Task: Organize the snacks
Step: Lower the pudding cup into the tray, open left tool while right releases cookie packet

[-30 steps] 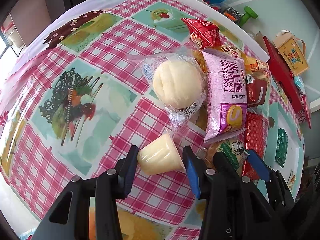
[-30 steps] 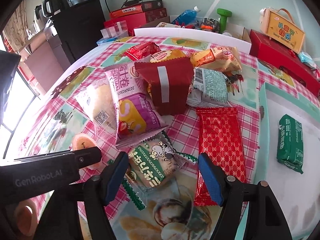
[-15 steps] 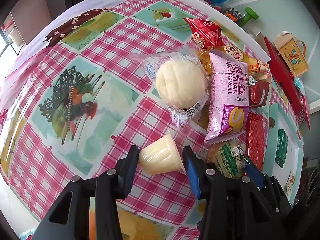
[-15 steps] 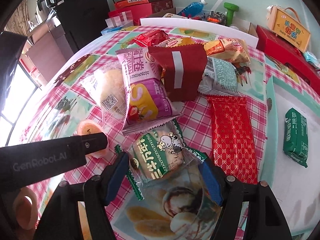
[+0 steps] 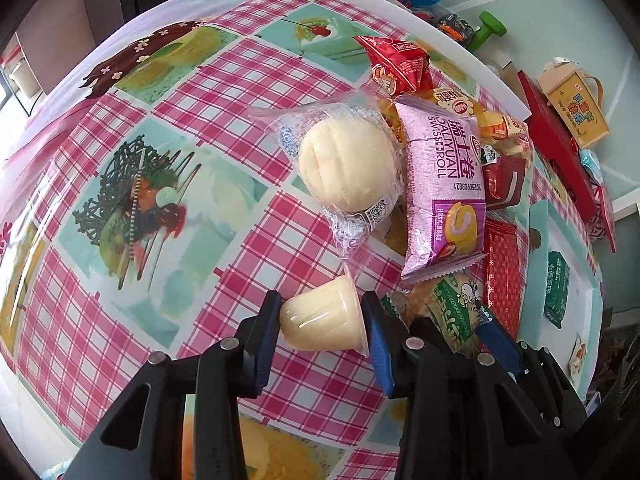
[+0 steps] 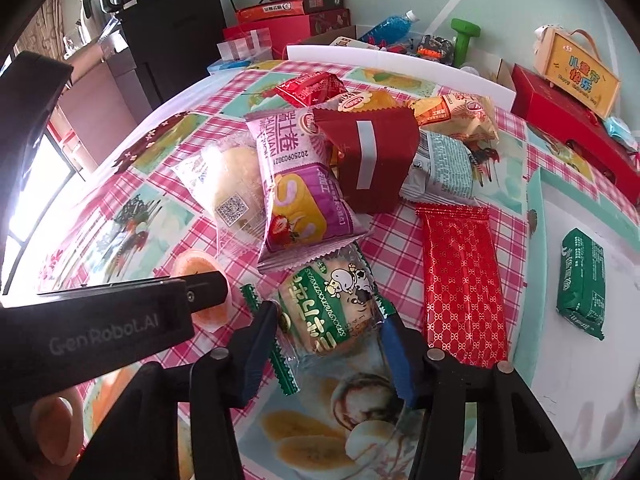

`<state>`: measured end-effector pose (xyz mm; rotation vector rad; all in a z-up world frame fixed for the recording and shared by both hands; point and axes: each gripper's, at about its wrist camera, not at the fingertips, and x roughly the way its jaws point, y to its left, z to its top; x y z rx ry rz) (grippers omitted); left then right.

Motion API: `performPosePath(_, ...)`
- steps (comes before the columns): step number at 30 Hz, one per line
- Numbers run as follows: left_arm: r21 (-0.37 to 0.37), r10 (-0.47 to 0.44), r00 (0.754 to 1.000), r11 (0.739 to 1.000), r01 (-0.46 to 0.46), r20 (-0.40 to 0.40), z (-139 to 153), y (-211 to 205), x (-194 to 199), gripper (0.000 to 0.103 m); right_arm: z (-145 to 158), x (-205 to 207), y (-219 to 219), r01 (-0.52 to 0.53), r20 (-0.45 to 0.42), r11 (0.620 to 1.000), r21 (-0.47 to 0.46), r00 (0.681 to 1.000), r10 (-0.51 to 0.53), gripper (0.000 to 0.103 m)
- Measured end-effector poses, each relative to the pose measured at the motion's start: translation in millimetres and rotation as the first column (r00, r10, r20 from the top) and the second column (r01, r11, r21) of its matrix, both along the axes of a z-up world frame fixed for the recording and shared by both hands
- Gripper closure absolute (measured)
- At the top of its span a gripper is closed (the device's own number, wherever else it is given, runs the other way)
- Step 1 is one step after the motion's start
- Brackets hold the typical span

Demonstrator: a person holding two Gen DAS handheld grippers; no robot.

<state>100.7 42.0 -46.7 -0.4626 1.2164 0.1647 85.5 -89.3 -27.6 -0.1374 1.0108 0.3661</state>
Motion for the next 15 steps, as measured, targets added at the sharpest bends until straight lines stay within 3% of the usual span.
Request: performPosePath(15,-0.016,0.003,1.000,1.000,-0.003,0.019,6,5,-9,0.064,9,-13,-17,0.060,-0.024,0.998,0.025,0.998,-0.060,0.048)
